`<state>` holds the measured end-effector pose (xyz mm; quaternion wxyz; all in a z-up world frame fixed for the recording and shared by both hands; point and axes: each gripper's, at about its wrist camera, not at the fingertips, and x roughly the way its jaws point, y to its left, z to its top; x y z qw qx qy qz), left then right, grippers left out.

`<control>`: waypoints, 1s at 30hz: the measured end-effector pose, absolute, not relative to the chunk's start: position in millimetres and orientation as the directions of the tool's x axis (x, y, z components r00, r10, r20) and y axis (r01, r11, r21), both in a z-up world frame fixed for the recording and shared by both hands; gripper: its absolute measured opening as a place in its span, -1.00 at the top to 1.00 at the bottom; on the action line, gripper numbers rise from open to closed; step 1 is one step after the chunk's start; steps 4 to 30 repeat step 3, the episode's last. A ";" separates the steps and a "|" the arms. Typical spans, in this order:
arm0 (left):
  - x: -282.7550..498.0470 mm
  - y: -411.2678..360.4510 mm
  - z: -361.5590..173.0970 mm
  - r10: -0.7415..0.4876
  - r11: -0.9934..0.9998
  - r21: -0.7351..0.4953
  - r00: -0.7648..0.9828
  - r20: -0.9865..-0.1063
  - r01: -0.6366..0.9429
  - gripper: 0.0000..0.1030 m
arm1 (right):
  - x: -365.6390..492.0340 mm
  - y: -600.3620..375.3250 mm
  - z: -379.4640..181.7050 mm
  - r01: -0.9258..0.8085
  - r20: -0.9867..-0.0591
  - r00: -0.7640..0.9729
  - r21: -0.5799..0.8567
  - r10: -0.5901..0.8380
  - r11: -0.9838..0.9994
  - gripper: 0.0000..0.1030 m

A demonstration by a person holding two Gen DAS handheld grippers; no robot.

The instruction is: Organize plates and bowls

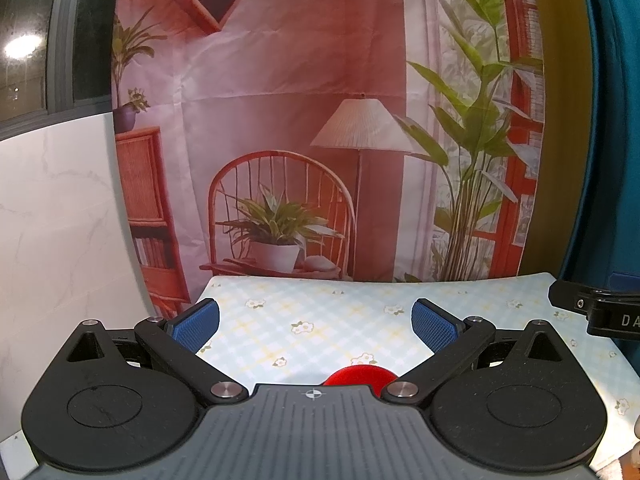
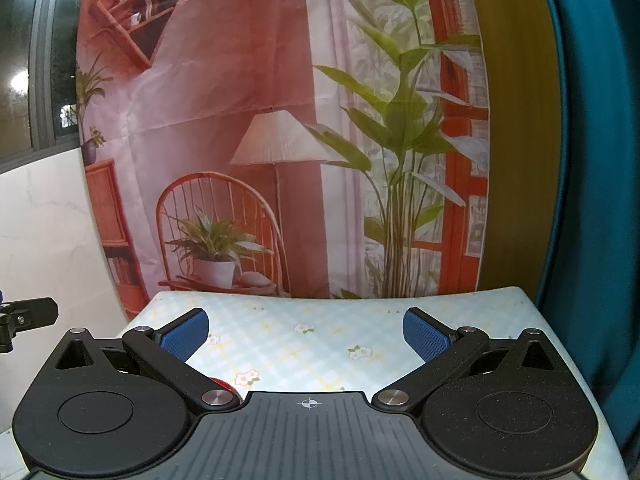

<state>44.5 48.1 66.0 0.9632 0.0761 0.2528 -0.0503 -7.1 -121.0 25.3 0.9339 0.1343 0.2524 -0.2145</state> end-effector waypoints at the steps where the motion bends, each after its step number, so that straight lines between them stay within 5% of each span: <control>1: 44.3 48.0 65.8 -0.059 0.983 0.121 0.867 -0.495 0.136 -1.00 | -6.9 -120.9 25.1 0.468 -0.530 0.780 0.143 -0.332 0.872 -0.99; 30: 44.5 47.9 65.7 -0.060 0.983 0.119 0.866 -0.496 0.136 -1.00 | -6.6 -120.9 24.7 0.468 -0.532 0.779 0.143 -0.331 0.872 -0.99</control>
